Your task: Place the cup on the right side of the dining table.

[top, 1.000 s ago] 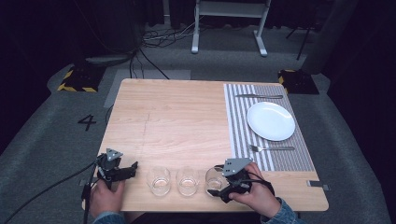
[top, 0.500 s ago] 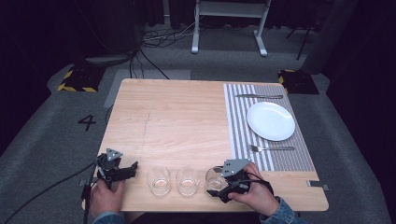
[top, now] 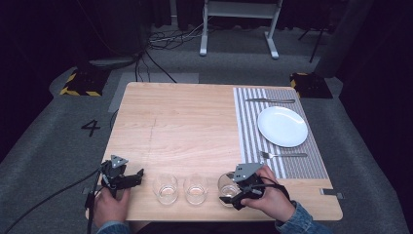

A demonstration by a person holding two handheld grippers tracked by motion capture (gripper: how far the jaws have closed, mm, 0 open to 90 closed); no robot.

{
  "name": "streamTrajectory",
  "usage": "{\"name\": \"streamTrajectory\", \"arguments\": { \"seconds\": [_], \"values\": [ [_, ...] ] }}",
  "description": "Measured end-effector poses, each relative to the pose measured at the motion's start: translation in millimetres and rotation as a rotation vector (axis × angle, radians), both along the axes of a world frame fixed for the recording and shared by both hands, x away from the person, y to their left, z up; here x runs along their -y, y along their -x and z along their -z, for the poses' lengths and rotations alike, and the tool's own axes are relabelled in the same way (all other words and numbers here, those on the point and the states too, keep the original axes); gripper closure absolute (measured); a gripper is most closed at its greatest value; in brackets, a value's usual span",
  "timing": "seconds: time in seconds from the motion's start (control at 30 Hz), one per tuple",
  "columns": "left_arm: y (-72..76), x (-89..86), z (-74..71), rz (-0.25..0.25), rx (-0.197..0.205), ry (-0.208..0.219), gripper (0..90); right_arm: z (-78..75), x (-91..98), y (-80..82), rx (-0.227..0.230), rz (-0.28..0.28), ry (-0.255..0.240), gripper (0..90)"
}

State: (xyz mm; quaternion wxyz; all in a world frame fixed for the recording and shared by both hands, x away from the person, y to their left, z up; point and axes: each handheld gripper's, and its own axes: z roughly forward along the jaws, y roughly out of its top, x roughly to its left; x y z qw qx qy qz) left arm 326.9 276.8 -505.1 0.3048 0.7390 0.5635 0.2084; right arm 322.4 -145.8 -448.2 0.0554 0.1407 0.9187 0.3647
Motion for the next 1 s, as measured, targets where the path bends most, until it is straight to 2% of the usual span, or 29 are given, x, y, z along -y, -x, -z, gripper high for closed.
{"name": "streamTrajectory", "arguments": {
  "seconds": [0.37,0.67,0.77,0.9,1.0],
  "values": [
    [0.0,0.0,0.0,0.0,0.0,0.0,13.4,-23.8,1.7,-6.2,0.029,0.008,0.035,18.3],
    [0.0,0.0,0.0,0.0,0.0,0.0,13.3,-44.6,8.8,-20.9,0.032,0.042,0.015,18.3],
    [0.0,0.0,0.0,0.0,0.0,0.0,13.3,-48.4,11.3,-27.6,0.031,0.056,0.009,18.3],
    [0.0,0.0,0.0,0.0,0.0,0.0,13.3,-56.0,16.6,-38.4,0.011,0.074,-0.021,18.3],
    [0.0,0.0,0.1,0.0,0.001,0.0,13.3,-64.5,20.7,-48.6,0.024,0.09,-0.027,18.3]
  ]
}}
